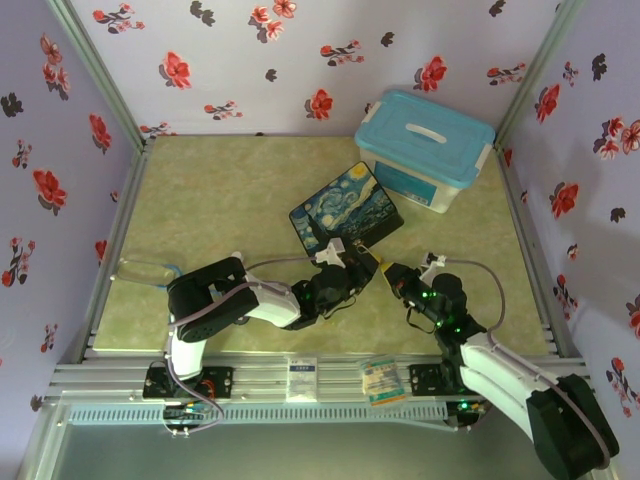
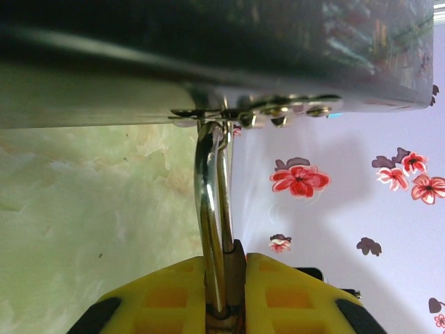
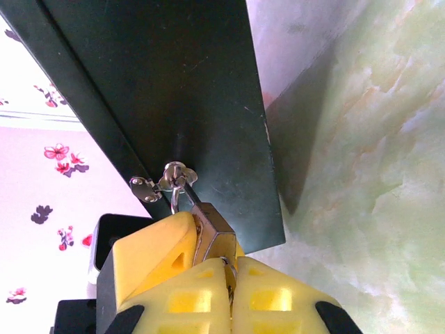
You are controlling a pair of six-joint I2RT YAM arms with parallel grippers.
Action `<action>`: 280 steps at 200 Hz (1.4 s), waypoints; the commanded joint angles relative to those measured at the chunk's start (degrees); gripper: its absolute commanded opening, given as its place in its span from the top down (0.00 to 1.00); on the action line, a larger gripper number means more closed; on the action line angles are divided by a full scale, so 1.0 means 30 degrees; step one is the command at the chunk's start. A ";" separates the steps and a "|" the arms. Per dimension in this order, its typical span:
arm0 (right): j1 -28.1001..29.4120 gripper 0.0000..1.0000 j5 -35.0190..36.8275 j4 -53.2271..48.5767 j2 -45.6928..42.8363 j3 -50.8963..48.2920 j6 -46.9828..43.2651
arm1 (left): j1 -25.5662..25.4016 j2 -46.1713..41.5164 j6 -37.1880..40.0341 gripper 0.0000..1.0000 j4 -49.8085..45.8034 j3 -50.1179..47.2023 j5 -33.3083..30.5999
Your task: Unlock the padlock with the key
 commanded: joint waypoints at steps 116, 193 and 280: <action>0.0093 0.88 -0.3560 -0.0803 0.0594 0.2223 -0.5492 | -0.0668 -0.0286 0.0575 1.00 0.0112 -0.0155 0.1657; -0.0025 0.79 -0.1476 -0.0366 0.1394 0.1246 -0.2633 | -0.0637 -0.0348 0.1100 1.00 -0.0227 -0.0701 0.1265; -0.0096 0.71 0.0511 -0.4021 -0.1912 0.0837 -0.0315 | -0.0598 -0.0038 0.1117 1.00 -0.0271 -0.0898 0.0849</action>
